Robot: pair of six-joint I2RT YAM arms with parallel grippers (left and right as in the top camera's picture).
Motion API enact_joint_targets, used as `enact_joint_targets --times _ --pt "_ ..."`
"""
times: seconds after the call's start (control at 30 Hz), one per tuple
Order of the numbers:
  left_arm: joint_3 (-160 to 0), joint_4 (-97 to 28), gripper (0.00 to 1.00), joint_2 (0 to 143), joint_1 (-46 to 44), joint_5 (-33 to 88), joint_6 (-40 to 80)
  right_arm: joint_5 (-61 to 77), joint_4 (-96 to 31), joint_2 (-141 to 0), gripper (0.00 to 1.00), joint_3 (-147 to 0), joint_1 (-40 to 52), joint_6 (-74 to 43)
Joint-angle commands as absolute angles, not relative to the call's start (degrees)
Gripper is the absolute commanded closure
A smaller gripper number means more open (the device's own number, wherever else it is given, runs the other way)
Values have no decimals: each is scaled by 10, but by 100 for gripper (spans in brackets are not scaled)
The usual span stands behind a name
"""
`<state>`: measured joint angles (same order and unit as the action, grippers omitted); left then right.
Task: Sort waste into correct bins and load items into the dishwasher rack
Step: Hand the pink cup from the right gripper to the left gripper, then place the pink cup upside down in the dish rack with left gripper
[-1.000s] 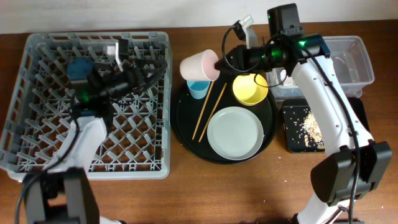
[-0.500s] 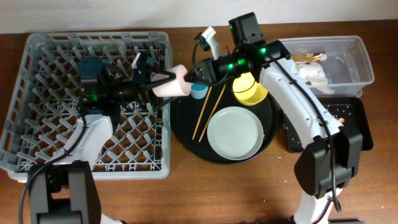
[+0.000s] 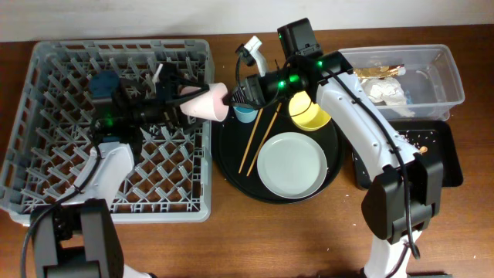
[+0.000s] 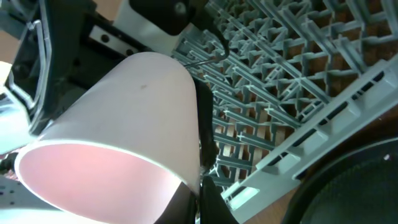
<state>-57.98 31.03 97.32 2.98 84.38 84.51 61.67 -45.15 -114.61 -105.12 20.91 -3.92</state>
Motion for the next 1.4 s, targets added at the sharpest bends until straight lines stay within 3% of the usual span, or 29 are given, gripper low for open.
enact_joint_targets --times 0.0,0.4,0.5,0.57,0.63,0.67,0.7,0.73,0.77,0.87,0.97,1.03,1.17,1.27,1.37 --pt "-583 311 5 975 37 842 844 684 -448 -1147 96 -1056 214 -19" --pt "-583 313 11 975 28 879 868 494 -411 -1149 96 -1055 236 -50" --pt "-583 313 41 975 28 882 868 486 -409 -1149 96 -1055 236 -52" --pt "-583 313 50 975 28 885 868 482 -409 -1149 96 -1055 234 -52" --pt "-583 313 50 975 28 886 867 482 -411 -1149 95 -1055 228 -52" --pt "-583 314 50 975 28 886 867 482 -414 -1149 76 -1056 222 -52" --pt "-583 334 50 975 28 885 867 482 -416 -1149 47 -1056 216 -52" --pt "-583 363 50 975 28 882 868 482 -420 -1149 40 -1056 208 -52" --pt "-583 417 50 975 29 876 868 482 -429 -1149 33 -1056 195 -52" --pt "-596 629 56 975 60 874 890 481 -487 -1149 26 -1056 123 -51" --pt "-648 639 59 975 93 836 905 477 -540 -1149 25 -1056 63 -47" --pt "-664 546 59 976 102 728 848 473 -560 -1149 25 -1056 50 -47" --pt "-682 173 59 975 96 467 561 464 -592 -1149 24 -1056 52 -32" --pt "-765 -36 59 975 82 378 415 458 -615 -1149 20 -1056 52 2" --pt "-960 -404 59 975 45 219 206 415 -631 -1149 13 -1056 52 6"
